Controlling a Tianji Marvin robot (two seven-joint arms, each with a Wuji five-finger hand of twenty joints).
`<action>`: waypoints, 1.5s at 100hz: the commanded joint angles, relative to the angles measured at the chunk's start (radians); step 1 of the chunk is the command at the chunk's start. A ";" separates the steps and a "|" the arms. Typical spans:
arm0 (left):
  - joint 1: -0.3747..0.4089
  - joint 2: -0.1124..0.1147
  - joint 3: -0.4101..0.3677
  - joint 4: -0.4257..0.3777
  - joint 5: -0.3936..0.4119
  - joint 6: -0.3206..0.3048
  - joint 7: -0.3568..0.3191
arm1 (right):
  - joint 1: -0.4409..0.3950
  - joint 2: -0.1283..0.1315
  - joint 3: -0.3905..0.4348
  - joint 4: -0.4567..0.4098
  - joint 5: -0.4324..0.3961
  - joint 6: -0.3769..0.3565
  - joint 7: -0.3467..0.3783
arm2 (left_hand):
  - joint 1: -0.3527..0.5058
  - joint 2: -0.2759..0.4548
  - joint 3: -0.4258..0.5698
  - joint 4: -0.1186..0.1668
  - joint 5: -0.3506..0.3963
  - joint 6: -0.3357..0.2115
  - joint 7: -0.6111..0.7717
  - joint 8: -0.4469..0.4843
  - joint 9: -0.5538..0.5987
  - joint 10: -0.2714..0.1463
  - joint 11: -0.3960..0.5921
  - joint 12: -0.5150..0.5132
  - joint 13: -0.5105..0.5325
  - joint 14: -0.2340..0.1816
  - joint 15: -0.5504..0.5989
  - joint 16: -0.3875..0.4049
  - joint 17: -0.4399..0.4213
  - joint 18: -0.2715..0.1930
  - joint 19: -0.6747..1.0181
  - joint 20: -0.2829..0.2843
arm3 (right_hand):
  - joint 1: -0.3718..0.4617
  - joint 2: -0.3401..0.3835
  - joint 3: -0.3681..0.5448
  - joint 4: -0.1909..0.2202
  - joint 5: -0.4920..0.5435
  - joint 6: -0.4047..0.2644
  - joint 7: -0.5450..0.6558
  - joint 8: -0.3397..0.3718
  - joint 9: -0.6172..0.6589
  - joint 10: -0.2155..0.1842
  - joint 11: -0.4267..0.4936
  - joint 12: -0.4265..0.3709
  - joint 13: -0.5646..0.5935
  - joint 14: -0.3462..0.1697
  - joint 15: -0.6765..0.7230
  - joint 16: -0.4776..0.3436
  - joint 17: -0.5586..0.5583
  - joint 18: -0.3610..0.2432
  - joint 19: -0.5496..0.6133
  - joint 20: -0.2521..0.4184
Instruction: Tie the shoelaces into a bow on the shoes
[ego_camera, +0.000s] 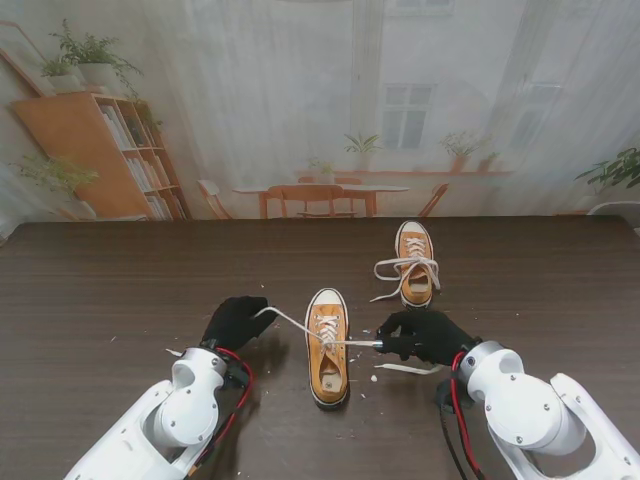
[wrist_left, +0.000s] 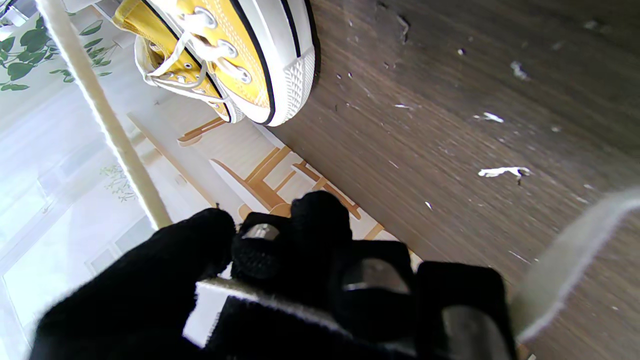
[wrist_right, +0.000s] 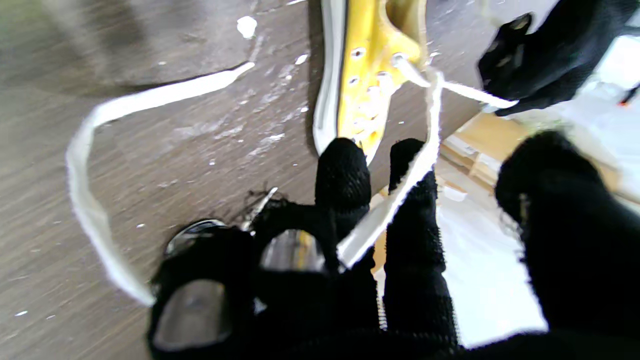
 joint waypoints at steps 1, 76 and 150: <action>0.009 0.005 -0.006 -0.026 0.000 0.016 -0.027 | -0.006 0.012 0.015 0.001 0.038 -0.035 0.034 | -0.001 0.041 -0.035 0.002 -0.012 0.036 0.017 0.026 0.039 0.069 0.062 0.025 0.023 -0.250 0.056 0.003 0.039 -0.326 0.259 0.018 | 0.041 -0.125 0.104 -0.014 -0.051 -0.043 -0.017 0.007 -0.007 -0.063 0.090 0.069 0.035 -0.053 0.074 0.027 0.043 -0.105 0.290 0.021; 0.086 -0.008 -0.047 -0.135 0.026 -0.018 0.069 | 0.005 0.030 -0.017 0.002 -0.279 -0.340 -0.005 | 0.425 0.035 -0.495 -0.441 -0.234 -0.015 -0.399 -0.541 0.154 -0.122 0.168 -0.059 0.023 -0.167 0.079 0.017 0.036 -0.194 0.259 0.066 | 0.226 -0.208 0.465 -0.068 0.204 -0.242 0.287 -0.350 0.057 -0.085 0.297 0.404 0.034 -0.082 0.169 0.059 0.048 -0.052 0.290 0.113; 0.097 -0.016 -0.056 -0.132 0.011 -0.070 0.103 | 0.193 0.049 -0.301 0.115 -0.880 -0.053 0.060 | 0.421 0.020 -0.477 -0.436 -0.211 -0.017 -0.381 -0.610 0.164 -0.124 0.179 -0.078 0.023 -0.171 0.086 0.017 0.037 -0.194 0.259 0.077 | 0.159 0.159 0.270 0.027 -0.295 -0.122 -0.020 -0.218 0.015 -0.124 0.293 0.427 0.035 -0.066 0.118 0.025 0.030 -0.024 0.271 0.000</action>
